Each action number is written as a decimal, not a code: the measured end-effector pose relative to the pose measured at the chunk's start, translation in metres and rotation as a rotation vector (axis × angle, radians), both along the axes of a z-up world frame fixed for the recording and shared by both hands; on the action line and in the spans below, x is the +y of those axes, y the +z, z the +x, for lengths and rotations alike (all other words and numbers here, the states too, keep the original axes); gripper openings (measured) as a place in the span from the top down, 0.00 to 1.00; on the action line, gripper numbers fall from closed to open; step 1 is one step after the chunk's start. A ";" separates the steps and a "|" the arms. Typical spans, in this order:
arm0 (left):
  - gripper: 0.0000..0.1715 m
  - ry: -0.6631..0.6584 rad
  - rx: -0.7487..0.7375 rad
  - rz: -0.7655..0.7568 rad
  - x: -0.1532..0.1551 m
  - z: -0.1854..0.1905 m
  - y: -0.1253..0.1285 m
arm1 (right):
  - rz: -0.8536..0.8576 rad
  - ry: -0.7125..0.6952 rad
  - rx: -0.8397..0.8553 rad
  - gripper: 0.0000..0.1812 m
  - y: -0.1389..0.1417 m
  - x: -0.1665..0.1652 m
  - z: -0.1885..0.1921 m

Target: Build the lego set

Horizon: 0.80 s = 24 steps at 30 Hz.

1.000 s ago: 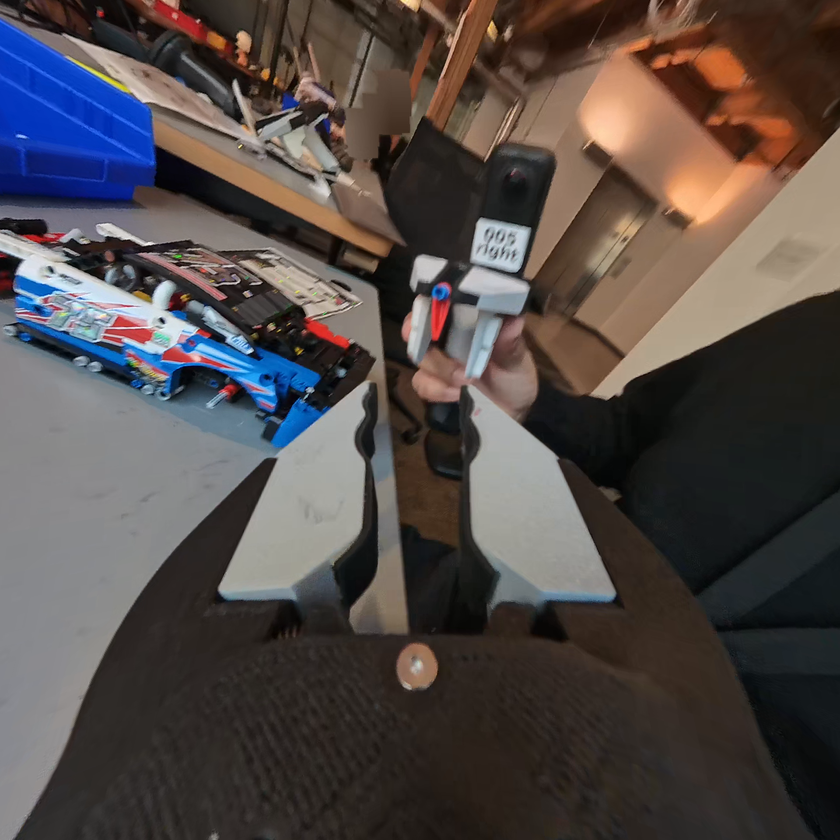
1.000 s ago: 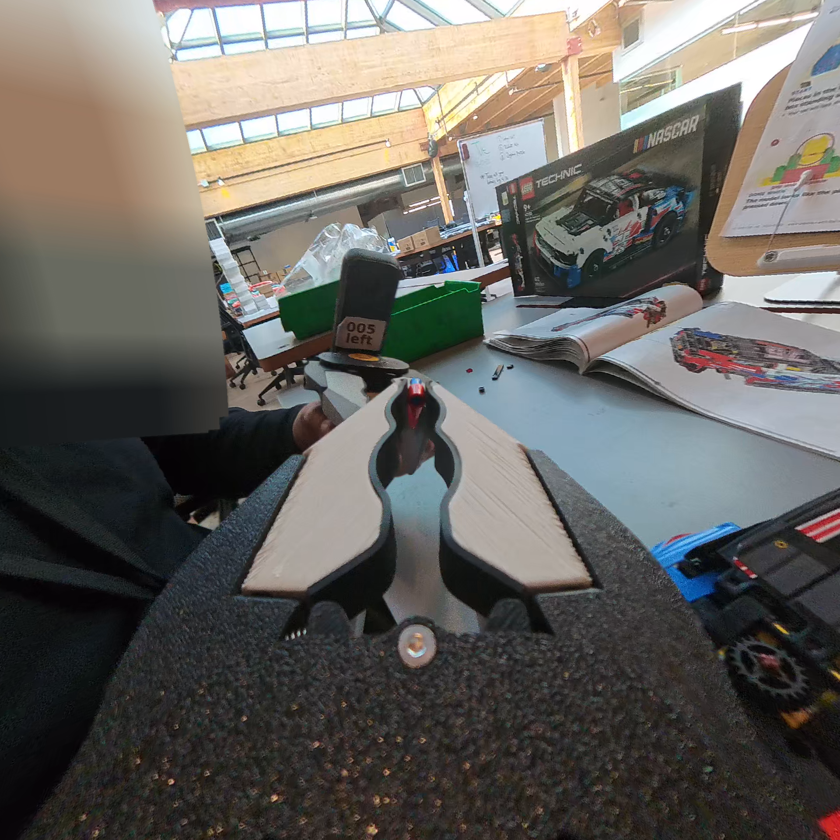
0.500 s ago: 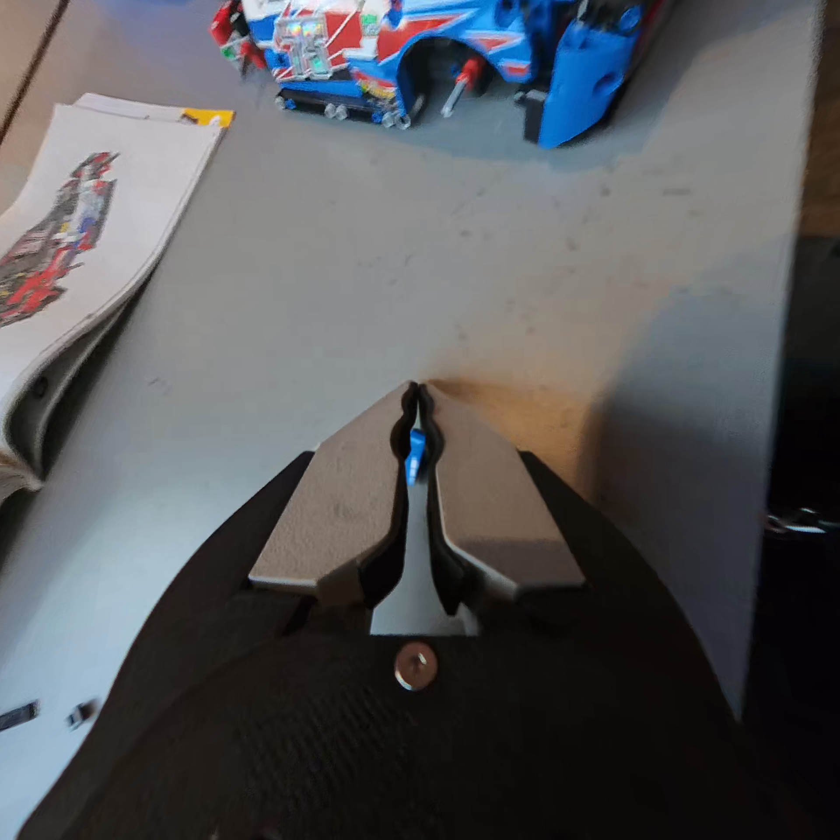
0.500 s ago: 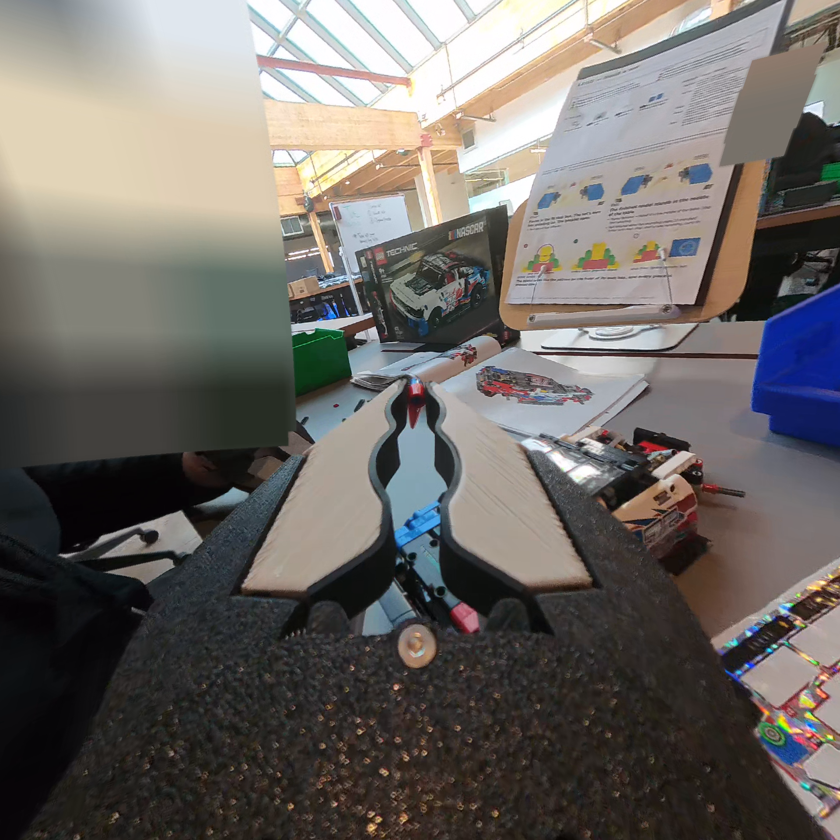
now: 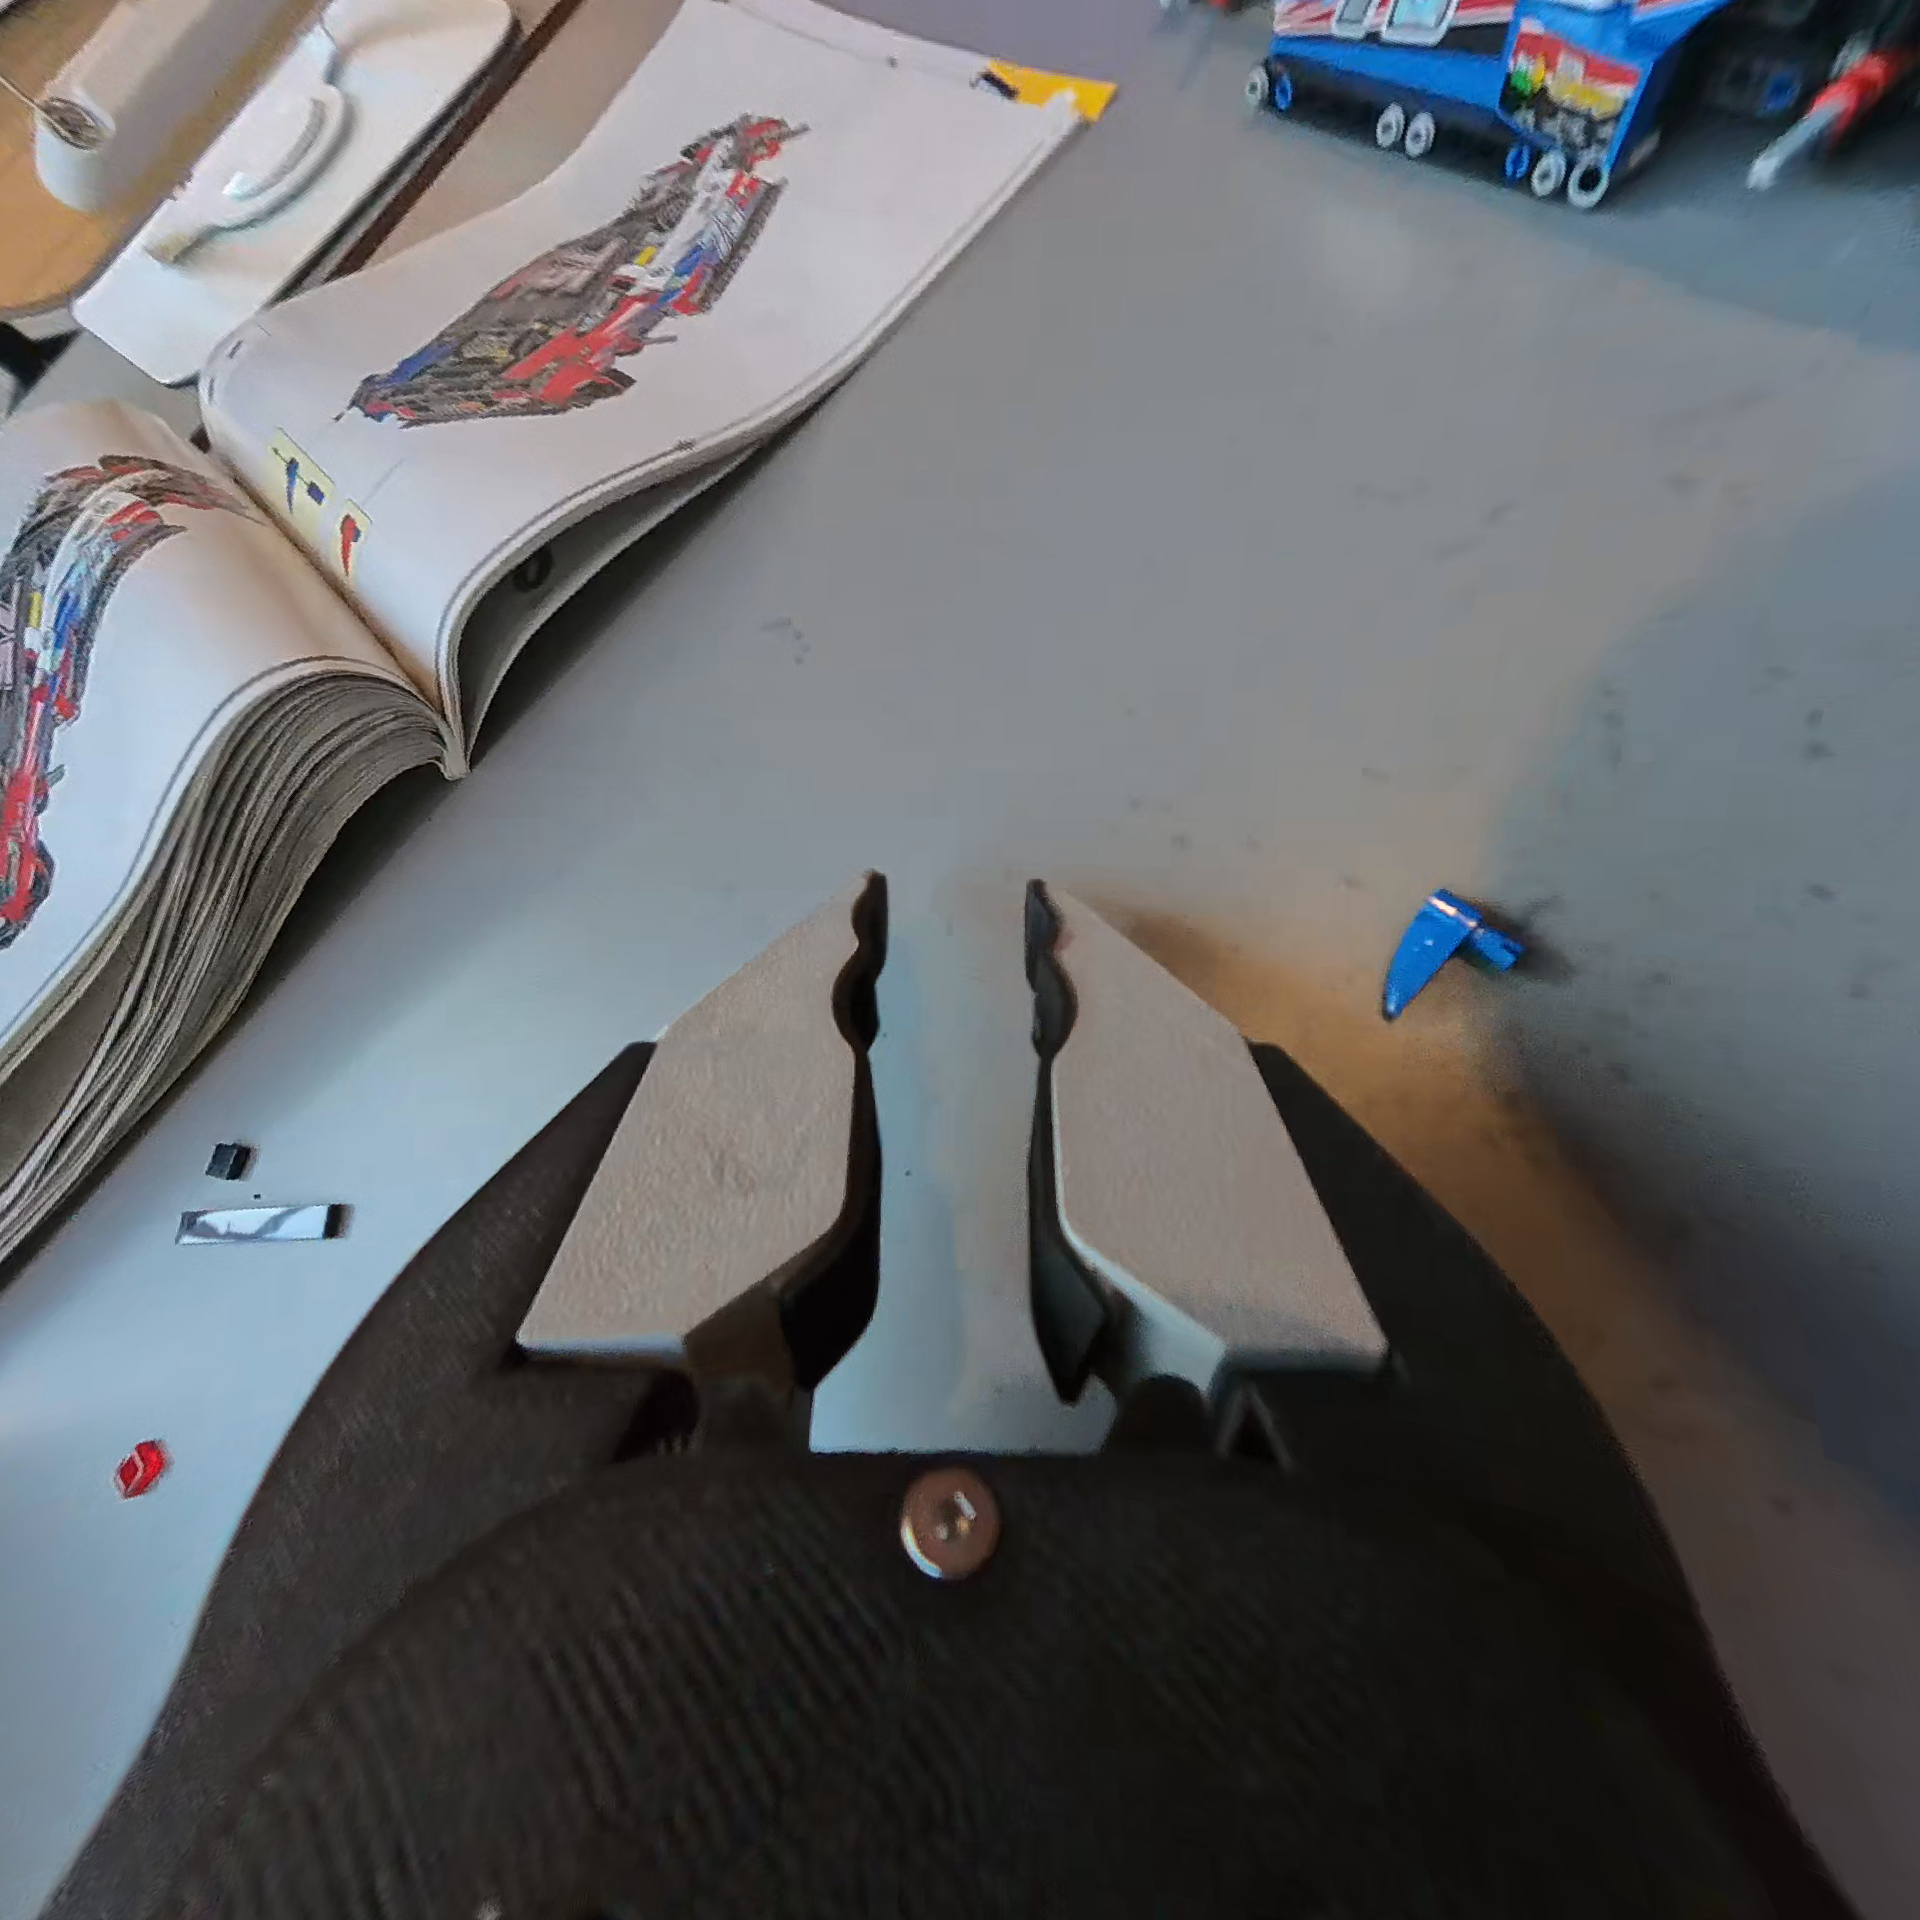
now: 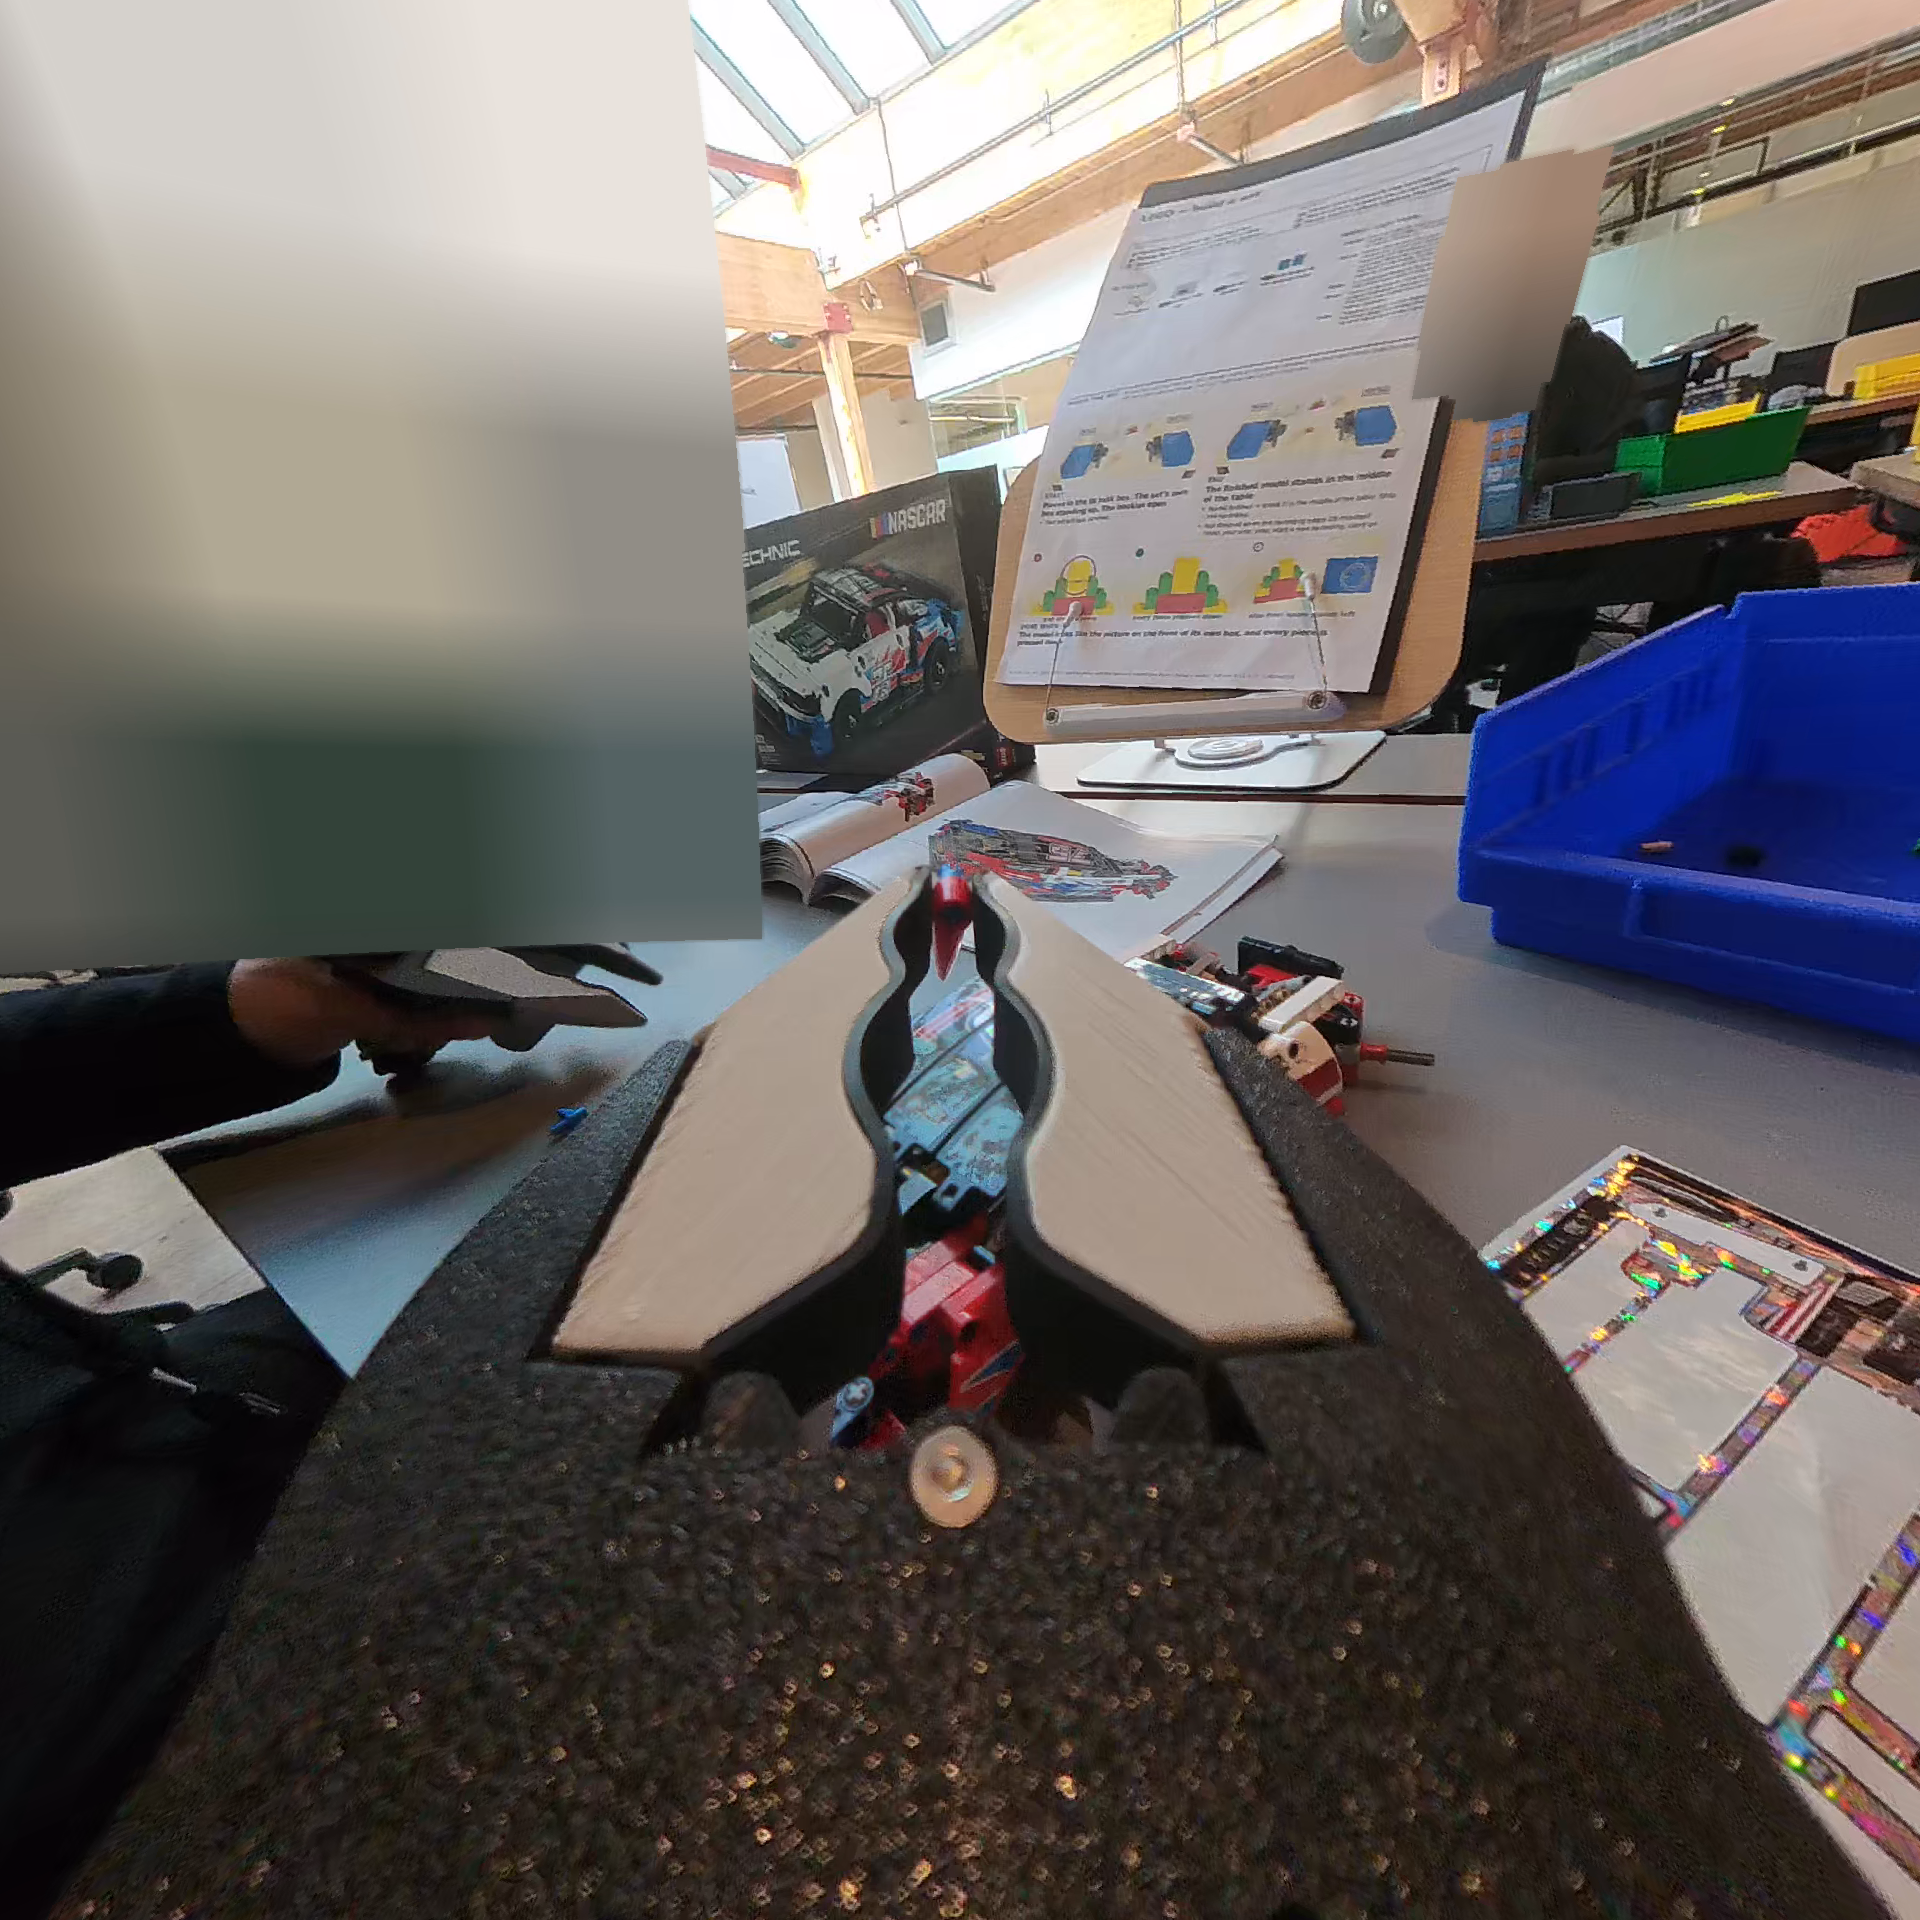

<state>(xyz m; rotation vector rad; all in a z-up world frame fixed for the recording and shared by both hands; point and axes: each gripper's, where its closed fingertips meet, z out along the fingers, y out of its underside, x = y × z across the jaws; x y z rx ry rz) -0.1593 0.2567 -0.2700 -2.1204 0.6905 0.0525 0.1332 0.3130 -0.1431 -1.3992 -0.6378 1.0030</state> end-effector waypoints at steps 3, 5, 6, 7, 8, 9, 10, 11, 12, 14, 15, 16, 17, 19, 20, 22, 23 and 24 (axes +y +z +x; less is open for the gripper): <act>0.83 0.001 -0.034 0.016 0.002 0.007 0.009 | -0.031 -0.027 -0.023 0.97 -0.008 0.008 0.004; 0.83 -0.027 -0.035 0.036 0.002 0.016 0.016 | -0.047 -0.033 -0.022 0.97 -0.011 0.011 0.007; 0.83 -0.043 -0.028 0.047 0.002 0.021 0.020 | -0.060 -0.035 -0.022 0.97 -0.012 0.013 0.008; 0.83 -0.060 -0.022 0.056 0.002 0.026 0.023 | -0.076 -0.041 -0.024 0.97 -0.013 0.015 0.010; 0.83 -0.073 -0.021 0.062 0.001 0.031 0.026 | -0.098 -0.048 -0.037 0.97 -0.016 0.017 0.011; 0.83 -0.082 -0.026 0.069 0.001 0.036 0.029 | -0.122 -0.050 -0.059 0.97 -0.018 0.018 0.012; 0.84 -0.093 -0.036 0.071 -0.001 0.041 0.031 | -0.136 -0.051 -0.083 0.97 -0.019 0.018 0.013; 0.84 -0.104 -0.045 0.067 -0.003 0.046 0.032 | -0.142 -0.052 -0.107 0.97 -0.019 0.018 0.014; 0.84 -0.112 -0.046 0.064 -0.005 0.051 0.032 | -0.152 -0.044 -0.135 0.97 -0.019 0.016 0.014; 0.84 -0.133 -0.037 0.061 -0.010 0.059 0.031 | -0.185 -0.022 -0.187 0.97 -0.020 0.011 0.013; 0.84 -0.141 -0.029 0.064 -0.012 0.062 0.031 | -0.206 -0.013 -0.208 0.97 -0.022 0.009 0.013; 0.84 -0.149 -0.024 0.069 -0.014 0.066 0.032 | -0.224 -0.010 -0.228 0.97 -0.023 0.007 0.014; 0.84 -0.163 -0.031 0.072 -0.017 0.072 0.034 | -0.239 -0.014 -0.243 0.97 -0.024 0.007 0.016; 0.84 -0.208 -0.067 0.065 -0.024 0.090 0.037 | -0.293 0.007 -0.272 0.97 -0.027 0.001 0.018; 0.83 -0.239 -0.079 0.049 -0.028 0.100 0.036 | -0.317 0.023 -0.286 0.97 -0.028 -0.003 0.019; 0.81 -0.294 -0.073 0.031 -0.034 0.119 0.033 | -0.341 0.035 -0.328 0.97 -0.030 -0.010 0.021; 0.81 -0.325 -0.064 0.035 -0.036 0.130 0.033 | -0.349 0.035 -0.359 0.97 -0.033 -0.013 0.023; 0.80 -0.355 -0.054 0.046 -0.038 0.141 0.035 | -0.358 0.033 -0.394 0.97 -0.036 -0.016 0.025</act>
